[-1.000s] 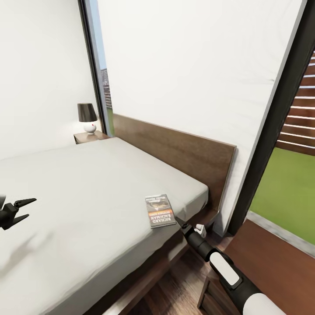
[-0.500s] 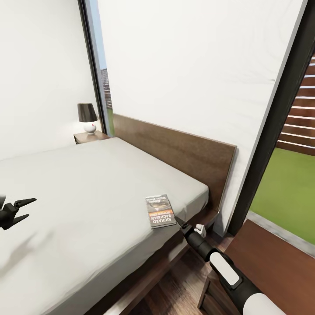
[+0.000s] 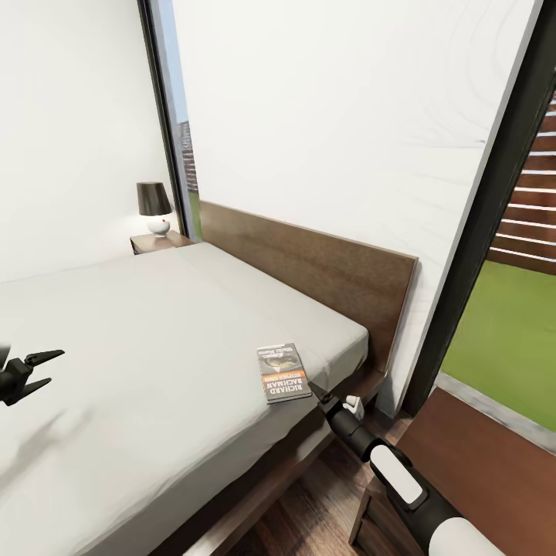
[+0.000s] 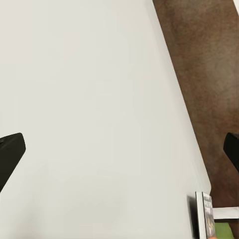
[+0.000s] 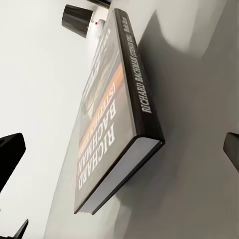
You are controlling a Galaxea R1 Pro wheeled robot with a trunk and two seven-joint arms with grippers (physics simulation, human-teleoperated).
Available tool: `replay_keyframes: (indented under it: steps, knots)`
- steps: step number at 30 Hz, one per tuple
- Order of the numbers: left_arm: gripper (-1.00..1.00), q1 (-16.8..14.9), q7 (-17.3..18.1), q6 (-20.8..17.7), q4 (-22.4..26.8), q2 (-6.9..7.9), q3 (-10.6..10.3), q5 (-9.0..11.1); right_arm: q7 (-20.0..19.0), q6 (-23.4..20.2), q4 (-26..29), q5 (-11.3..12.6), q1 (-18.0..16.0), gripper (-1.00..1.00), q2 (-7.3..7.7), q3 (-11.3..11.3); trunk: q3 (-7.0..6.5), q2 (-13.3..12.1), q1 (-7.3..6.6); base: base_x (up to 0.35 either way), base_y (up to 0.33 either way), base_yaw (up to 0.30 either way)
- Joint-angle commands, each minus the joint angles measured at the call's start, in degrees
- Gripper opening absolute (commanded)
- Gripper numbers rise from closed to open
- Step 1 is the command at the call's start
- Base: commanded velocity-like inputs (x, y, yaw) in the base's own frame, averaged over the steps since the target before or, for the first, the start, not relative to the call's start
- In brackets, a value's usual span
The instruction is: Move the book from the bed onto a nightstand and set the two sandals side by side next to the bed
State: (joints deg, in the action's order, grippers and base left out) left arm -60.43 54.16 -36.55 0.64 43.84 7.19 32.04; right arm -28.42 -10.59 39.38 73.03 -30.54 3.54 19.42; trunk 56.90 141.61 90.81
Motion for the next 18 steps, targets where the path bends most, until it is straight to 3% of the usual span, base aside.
replay_keyframes:
  steps: [1,18]
  knots:
    - [1.00,-0.06,0.11,-0.37,-0.03,0.01,0.45,-0.32,-0.06,-0.19,0.00,0.61,-0.04,1.00,0.04,0.21,0.06,0.02,-0.01,0.000,0.000,0.000]
    - [1.00,-0.04,0.07,-0.37,-0.03,0.01,0.45,-0.32,0.12,-0.20,-0.01,0.61,-0.04,1.00,-0.09,0.19,0.06,0.02,-0.01,0.013,0.008,0.000]
